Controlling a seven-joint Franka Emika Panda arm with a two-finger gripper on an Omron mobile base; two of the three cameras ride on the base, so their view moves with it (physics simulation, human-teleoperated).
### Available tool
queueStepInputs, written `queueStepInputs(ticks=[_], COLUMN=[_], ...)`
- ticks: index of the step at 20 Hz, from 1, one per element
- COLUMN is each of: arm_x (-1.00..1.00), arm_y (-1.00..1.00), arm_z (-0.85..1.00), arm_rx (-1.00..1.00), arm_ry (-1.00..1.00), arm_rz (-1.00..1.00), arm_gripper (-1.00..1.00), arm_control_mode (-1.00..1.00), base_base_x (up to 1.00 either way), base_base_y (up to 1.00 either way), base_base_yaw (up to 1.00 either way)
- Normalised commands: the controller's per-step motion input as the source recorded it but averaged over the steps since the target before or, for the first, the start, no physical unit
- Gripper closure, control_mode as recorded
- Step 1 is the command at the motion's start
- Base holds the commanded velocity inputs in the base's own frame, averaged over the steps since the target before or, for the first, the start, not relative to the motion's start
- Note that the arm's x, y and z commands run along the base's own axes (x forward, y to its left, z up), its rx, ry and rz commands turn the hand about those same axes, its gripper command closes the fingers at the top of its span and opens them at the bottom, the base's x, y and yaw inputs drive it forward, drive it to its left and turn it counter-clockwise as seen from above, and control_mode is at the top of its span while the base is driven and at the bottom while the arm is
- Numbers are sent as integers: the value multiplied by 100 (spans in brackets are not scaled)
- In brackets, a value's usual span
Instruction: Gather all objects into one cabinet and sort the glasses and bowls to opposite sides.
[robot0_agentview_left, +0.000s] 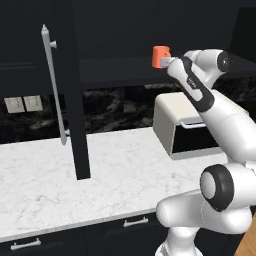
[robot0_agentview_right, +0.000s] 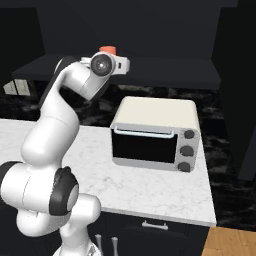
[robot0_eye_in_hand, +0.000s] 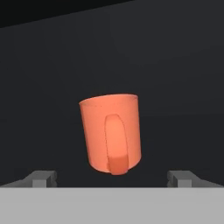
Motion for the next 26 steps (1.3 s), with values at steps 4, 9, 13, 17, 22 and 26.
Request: queueStepInputs(ticks=[4, 9, 13, 17, 22, 26], arm_x=[10, 26, 28, 23, 10, 2], arm_y=[1, 0, 1, 1, 1, 2], arm_z=[0, 0, 0, 0, 0, 0], arm_rx=[0, 0, 0, 0, 0, 0], arm_ry=[0, 0, 0, 0, 0, 1], arm_rz=[0, 0, 0, 0, 0, 0], arm_gripper=[-100, -100, -100, -100, -100, -100], arm_control_mode=[-100, -100, -100, -100, -100, -100], base_base_x=[0, 0, 0, 0, 0, 0], base_base_y=[0, 0, 0, 0, 0, 0], base_base_yaw=[0, 0, 0, 0, 0, 0])
